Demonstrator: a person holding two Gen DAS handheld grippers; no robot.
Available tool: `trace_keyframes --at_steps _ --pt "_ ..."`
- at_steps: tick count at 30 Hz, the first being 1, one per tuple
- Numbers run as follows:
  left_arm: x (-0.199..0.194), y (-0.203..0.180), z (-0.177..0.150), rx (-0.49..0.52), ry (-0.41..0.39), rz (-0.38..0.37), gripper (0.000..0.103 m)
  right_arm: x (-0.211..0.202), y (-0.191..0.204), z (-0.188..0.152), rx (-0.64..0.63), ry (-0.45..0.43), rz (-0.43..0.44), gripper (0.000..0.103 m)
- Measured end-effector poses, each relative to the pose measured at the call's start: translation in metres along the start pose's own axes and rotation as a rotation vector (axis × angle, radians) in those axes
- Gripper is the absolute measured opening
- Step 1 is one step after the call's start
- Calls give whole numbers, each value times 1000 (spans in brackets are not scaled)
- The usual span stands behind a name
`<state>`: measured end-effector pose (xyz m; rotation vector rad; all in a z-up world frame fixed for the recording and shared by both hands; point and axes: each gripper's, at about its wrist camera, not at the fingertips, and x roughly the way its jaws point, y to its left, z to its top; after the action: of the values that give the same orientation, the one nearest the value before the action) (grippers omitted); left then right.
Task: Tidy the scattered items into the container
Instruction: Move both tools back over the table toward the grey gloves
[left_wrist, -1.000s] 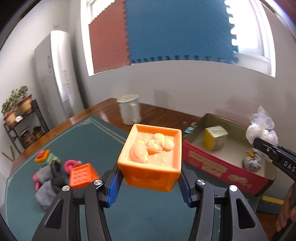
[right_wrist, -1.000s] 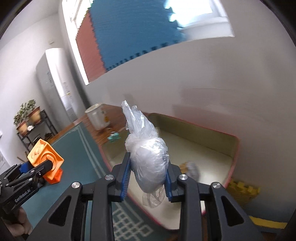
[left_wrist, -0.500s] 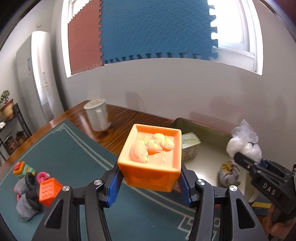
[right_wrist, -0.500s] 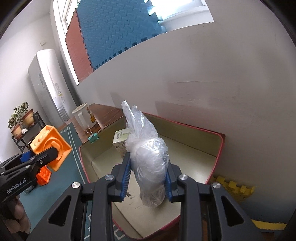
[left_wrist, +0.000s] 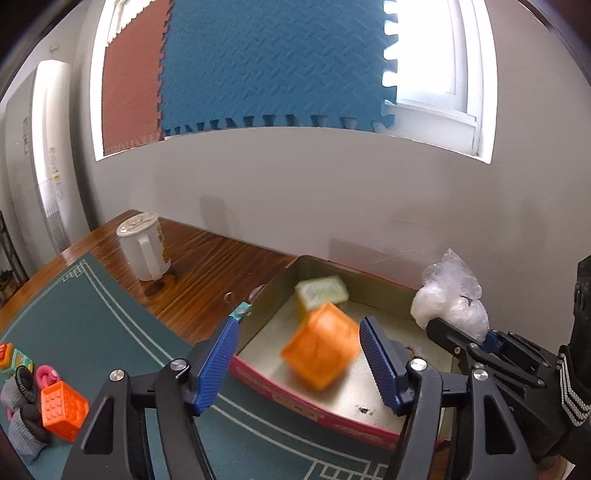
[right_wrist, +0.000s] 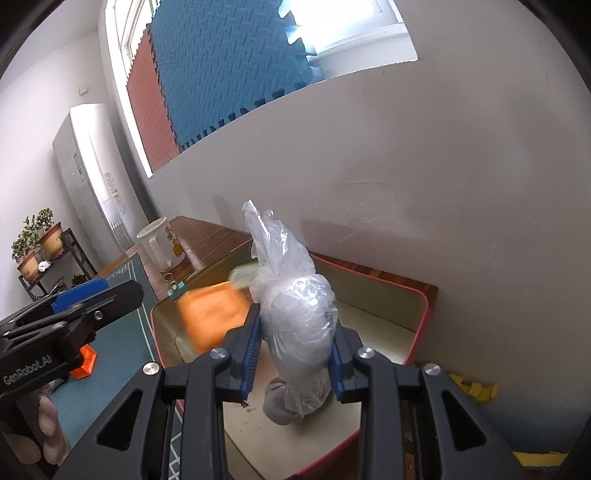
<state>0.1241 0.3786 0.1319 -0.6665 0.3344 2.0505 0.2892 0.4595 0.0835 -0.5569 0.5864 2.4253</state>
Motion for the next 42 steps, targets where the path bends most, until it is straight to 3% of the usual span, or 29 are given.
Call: trace_keyframes --at_steps 5,8,9,20,23,42 --pt "-7 15 -1 -35 -3 28 70 1 3 0 5 13 12 40" --pt "-11 22 -4 -43 -4 41 70 1 5 1 20 5 5 74" --pt "-12 25 -5 -46 -2 44 70 -1 6 1 20 -7 -1 78" --pt "-27 69 -25 -111 13 113 70 3 46 -1 -33 -1 50 78" --pt "-35 90 -34 -142 15 147 76 7 63 -4 -53 13 80 78" --pt "-124 272 -126 -388 41 442 77 30 185 -46 -212 129 238 78"
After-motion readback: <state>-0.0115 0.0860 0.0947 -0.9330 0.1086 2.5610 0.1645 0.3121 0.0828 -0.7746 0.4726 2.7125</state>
